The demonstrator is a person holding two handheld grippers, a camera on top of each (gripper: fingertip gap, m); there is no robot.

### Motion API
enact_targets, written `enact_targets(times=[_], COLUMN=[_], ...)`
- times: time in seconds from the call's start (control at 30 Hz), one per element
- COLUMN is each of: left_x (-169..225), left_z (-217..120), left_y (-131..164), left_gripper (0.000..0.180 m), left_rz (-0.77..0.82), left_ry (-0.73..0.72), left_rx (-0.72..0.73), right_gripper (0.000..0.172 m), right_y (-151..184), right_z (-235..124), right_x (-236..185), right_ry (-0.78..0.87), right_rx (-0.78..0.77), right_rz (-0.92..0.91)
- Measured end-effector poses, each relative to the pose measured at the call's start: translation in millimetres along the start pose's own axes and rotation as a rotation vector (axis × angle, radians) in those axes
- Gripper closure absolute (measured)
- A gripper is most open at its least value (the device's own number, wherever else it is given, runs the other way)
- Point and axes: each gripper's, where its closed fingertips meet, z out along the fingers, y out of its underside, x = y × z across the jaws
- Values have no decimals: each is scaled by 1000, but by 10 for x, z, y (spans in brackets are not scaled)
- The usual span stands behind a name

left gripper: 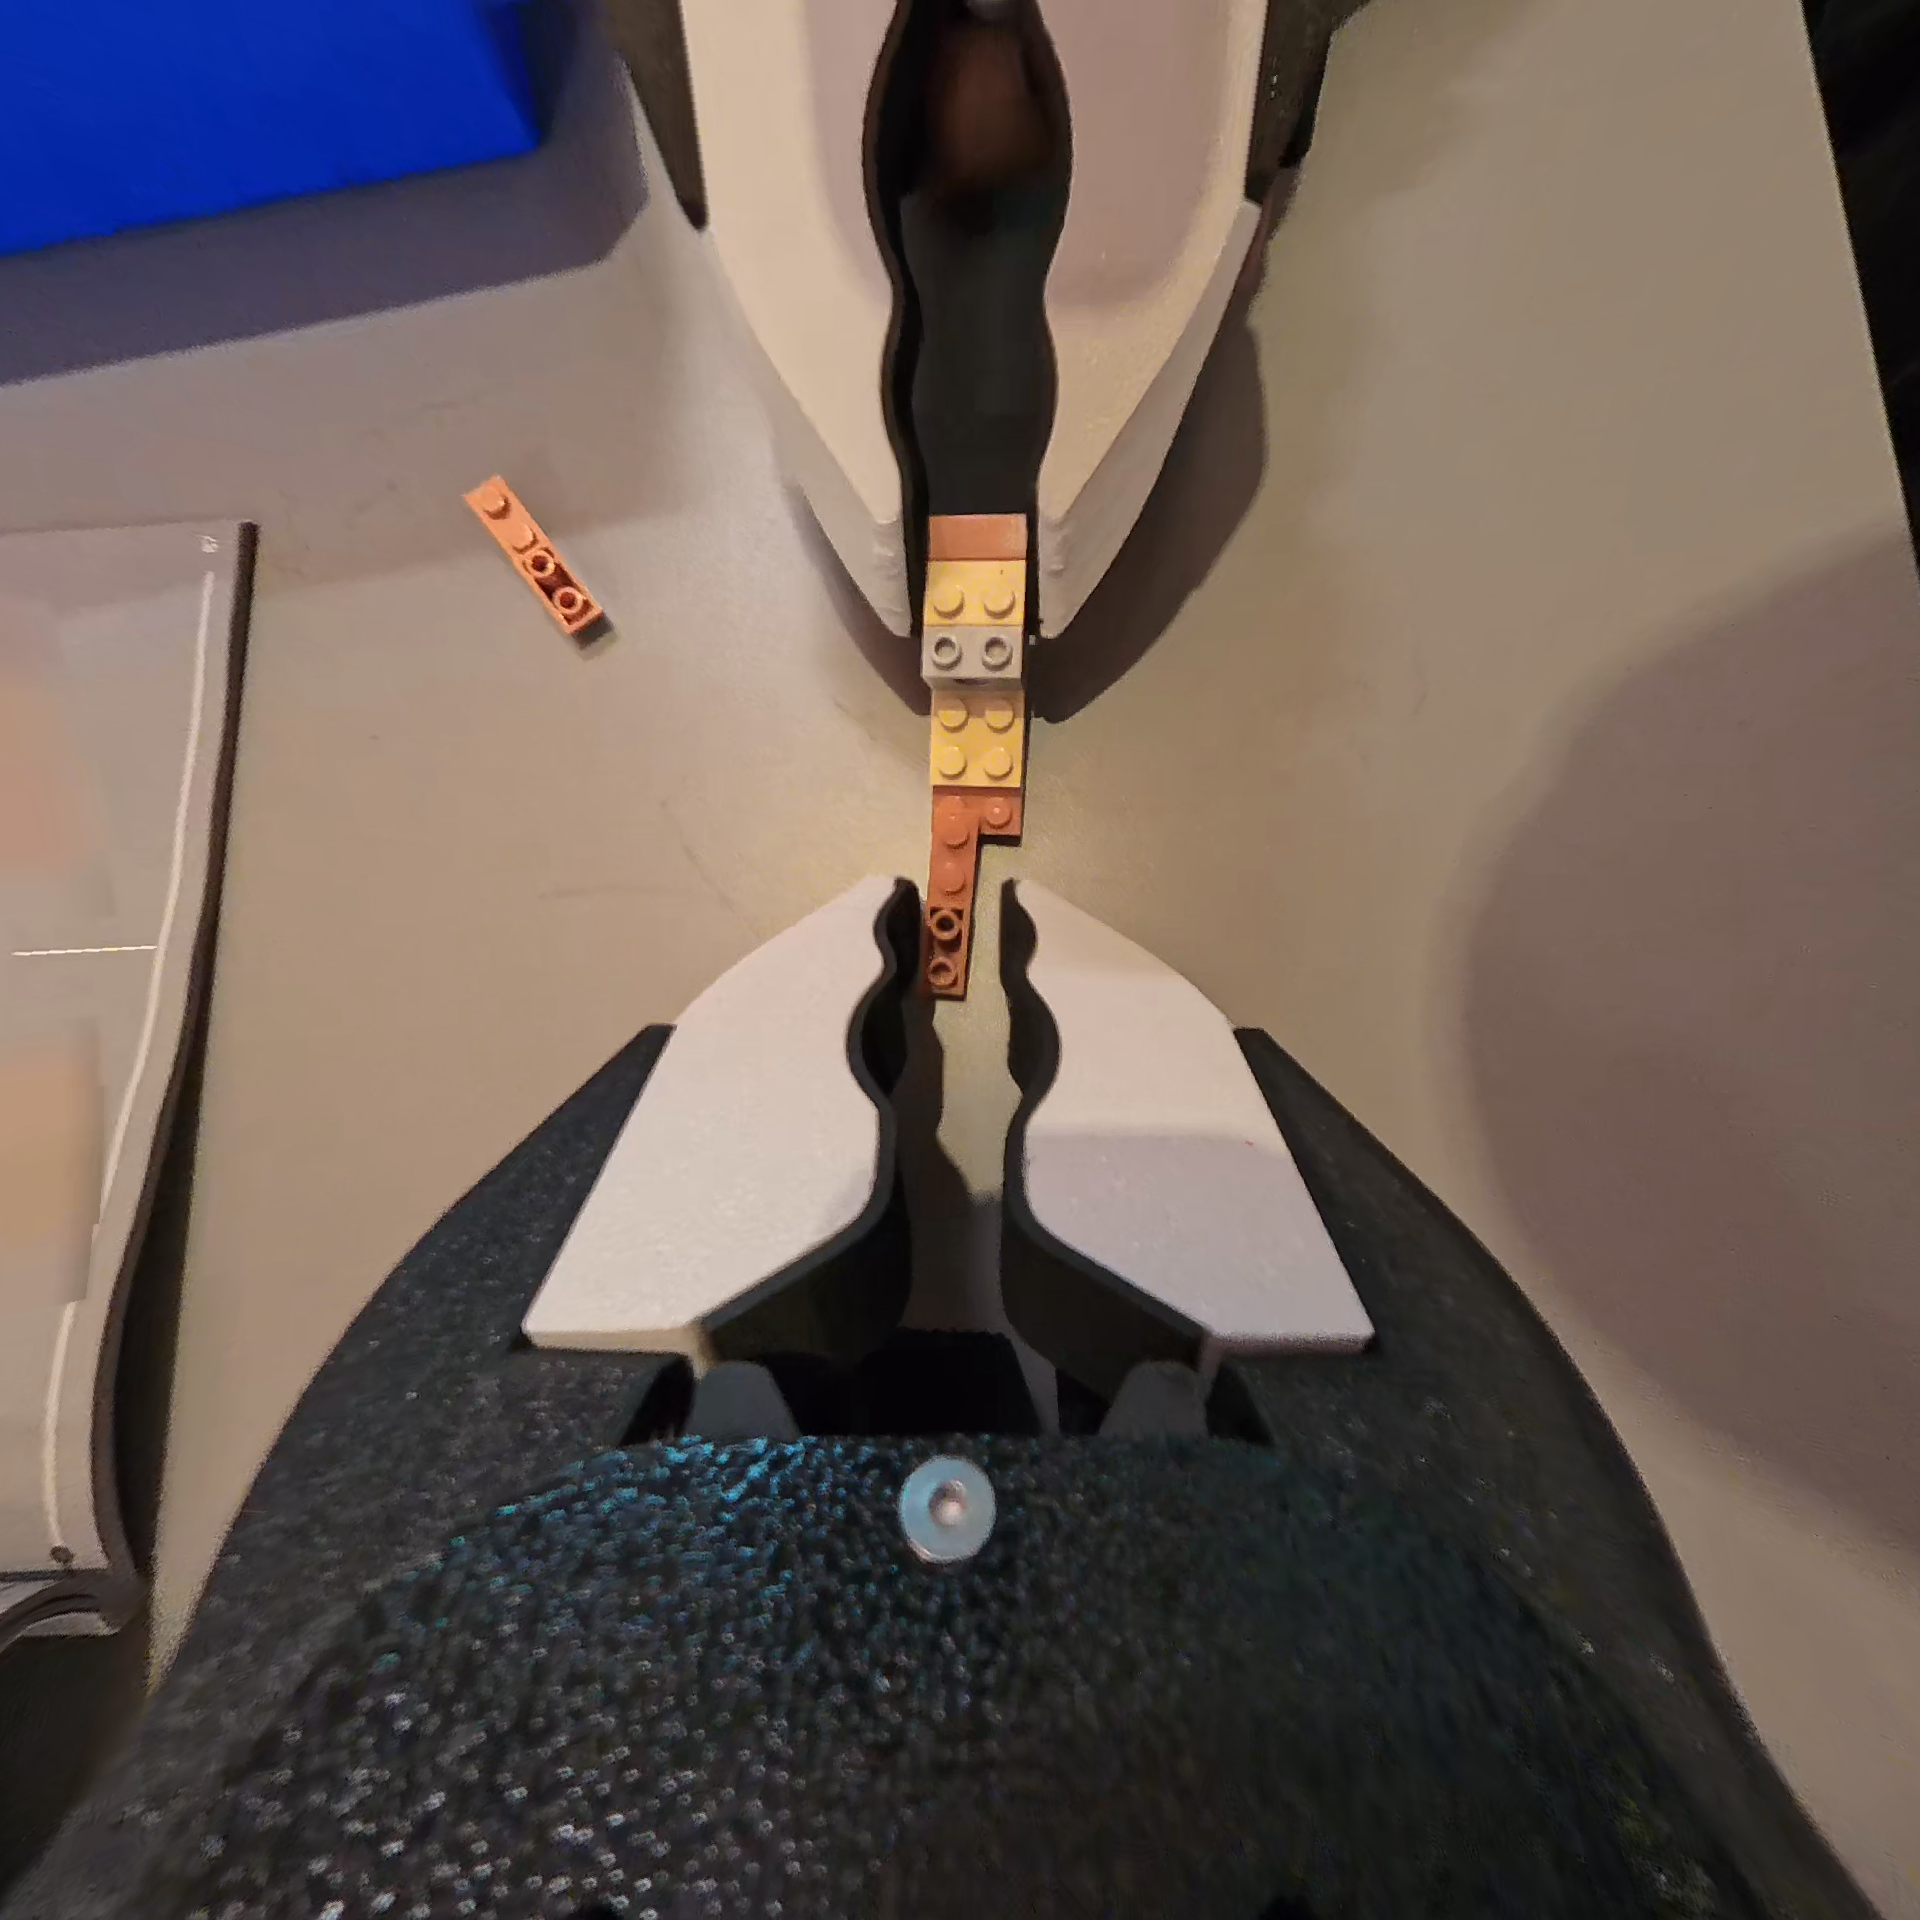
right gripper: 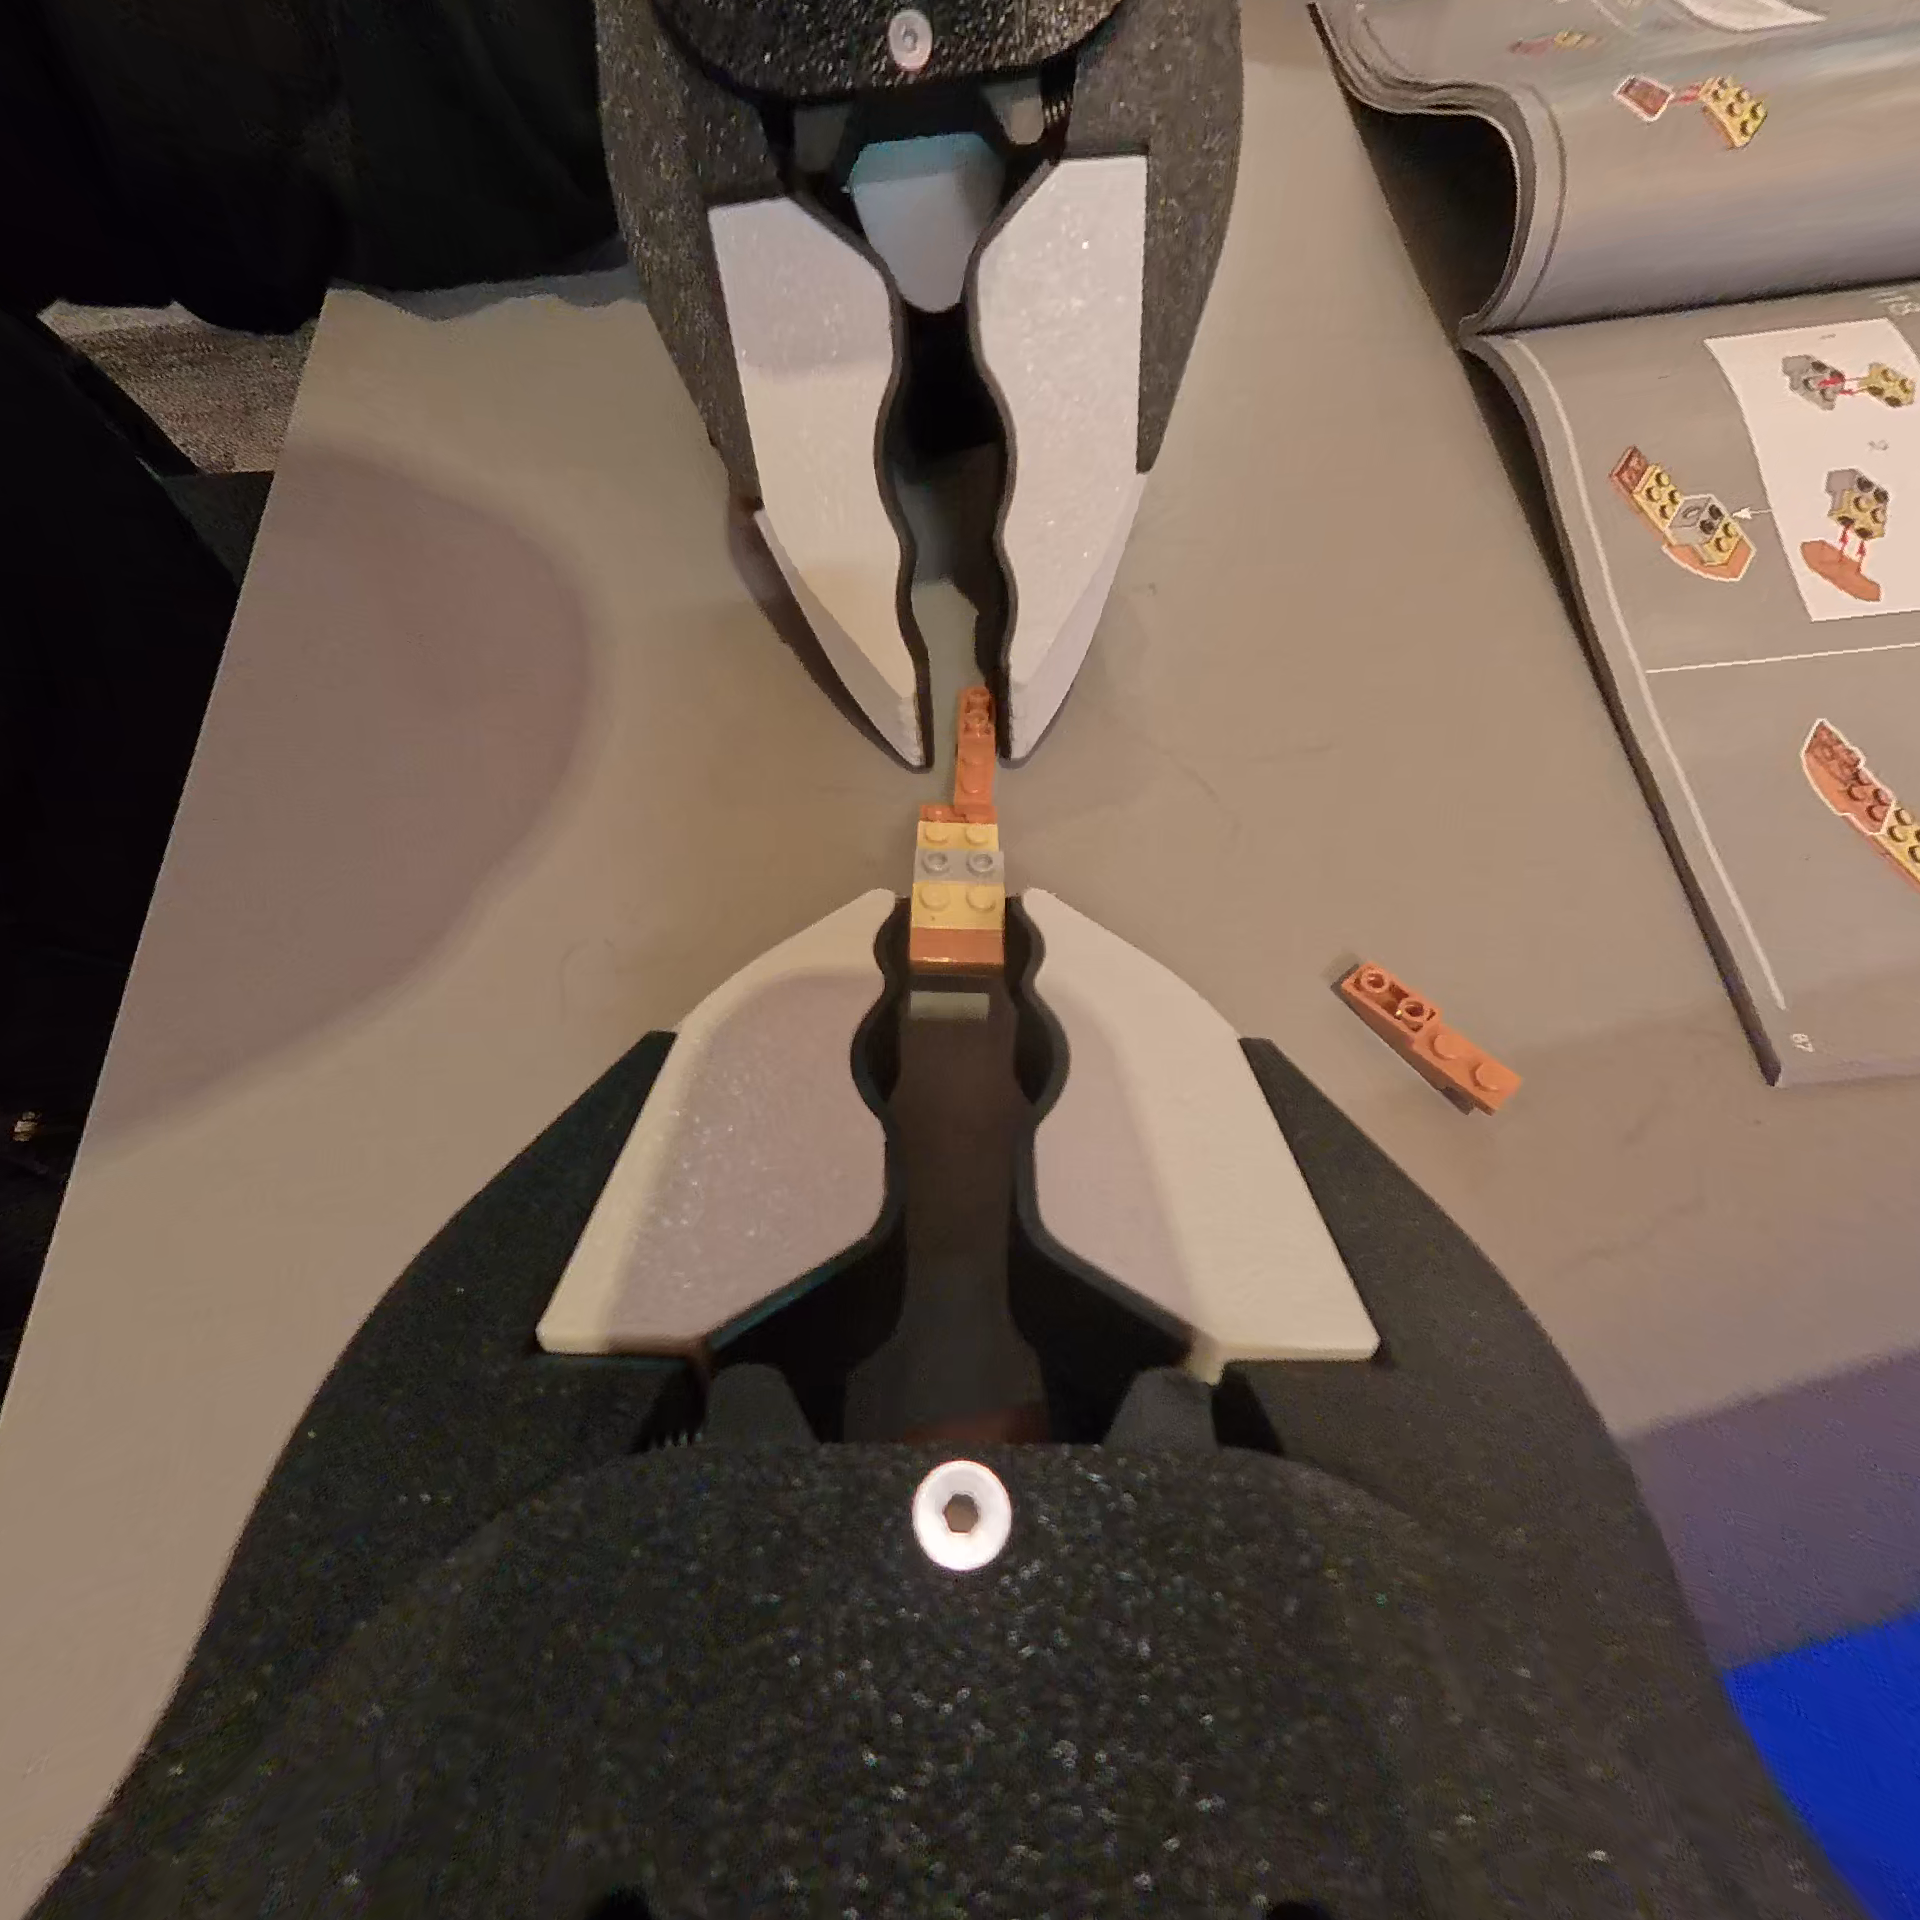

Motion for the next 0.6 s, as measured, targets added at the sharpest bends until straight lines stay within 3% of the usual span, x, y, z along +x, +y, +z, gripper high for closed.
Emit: enact_targets(times=[0.23, 0.6], left_x=[-36, -90], left_z=[-105, -61], left_y=[-99, -138], left_gripper=[165, 167], left_rz=[-28, -3], left_ry=[124, 402], left_rx=[22, -73], right_gripper=[154, 155], right_y=[-3, -10], right_z=[14, 26], right_x=[-9, -13], right_ry=[1, 12], right_rx=[-5, -7], right_rz=[-20, -48])
